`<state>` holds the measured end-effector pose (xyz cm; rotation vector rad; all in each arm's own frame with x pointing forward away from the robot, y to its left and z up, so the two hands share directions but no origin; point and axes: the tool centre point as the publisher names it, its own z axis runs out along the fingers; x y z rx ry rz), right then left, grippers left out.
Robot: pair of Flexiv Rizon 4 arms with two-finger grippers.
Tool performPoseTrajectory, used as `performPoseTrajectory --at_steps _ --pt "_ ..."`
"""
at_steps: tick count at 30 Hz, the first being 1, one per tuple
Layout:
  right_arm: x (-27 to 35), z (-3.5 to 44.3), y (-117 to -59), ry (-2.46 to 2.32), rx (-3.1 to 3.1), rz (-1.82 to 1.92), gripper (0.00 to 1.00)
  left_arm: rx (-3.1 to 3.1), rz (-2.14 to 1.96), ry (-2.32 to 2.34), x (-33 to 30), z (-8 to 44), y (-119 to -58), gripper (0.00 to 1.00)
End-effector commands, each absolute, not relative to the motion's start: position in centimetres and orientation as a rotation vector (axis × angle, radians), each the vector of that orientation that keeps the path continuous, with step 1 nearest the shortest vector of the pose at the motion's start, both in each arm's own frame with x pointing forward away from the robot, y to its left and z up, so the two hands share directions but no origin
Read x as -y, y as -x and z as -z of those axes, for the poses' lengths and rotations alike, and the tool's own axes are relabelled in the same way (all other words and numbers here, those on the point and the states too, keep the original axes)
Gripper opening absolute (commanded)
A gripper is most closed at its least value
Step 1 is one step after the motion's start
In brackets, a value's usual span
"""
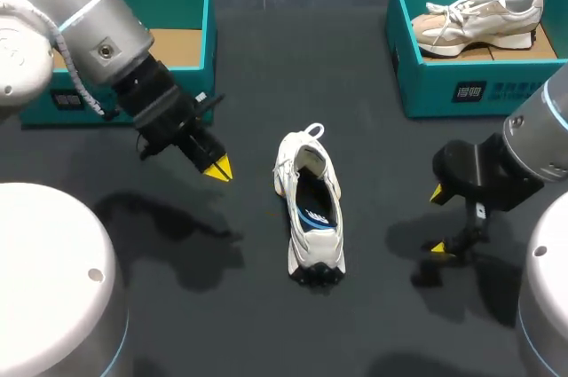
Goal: Take the shoe out of the shoebox, open the shoe tongue, remove and reinsert the insole, then place the shoe into the shoebox
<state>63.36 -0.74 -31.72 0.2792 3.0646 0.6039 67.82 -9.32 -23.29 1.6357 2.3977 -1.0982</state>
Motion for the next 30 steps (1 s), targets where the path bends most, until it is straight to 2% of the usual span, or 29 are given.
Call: performPoseTrajectory --at_steps 1,7,16,18,26,30 --pt "0.8 31.7 -63.1 -0.279 -3.061 -0.603 1.0 -2.424 1.079 -1.68 9.6 23.4 -68.2 0.0" --pt "0.8 31.7 -63.1 -0.279 -3.061 -0.603 1.0 -2.346 1.042 -1.826 11.4 22.2 -68.7 0.0" --pt "0.8 31.7 -63.1 -0.279 -3.061 -0.603 1.0 -2.239 0.794 -2.201 16.3 22.4 -68.0 0.0" --pt "0.8 31.7 -63.1 -0.279 -3.061 -0.603 1.0 -2.24 0.624 -2.285 16.7 22.3 -68.2 0.0" --pt "0.8 31.7 -63.1 -0.279 -3.061 -0.603 1.0 -2.24 0.624 -2.285 16.7 22.3 -68.2 0.0" --pt "0.8 31.7 -63.1 -0.279 -3.061 -0.603 1.0 -2.223 0.588 -2.363 18.5 24.5 -67.3 0.0"
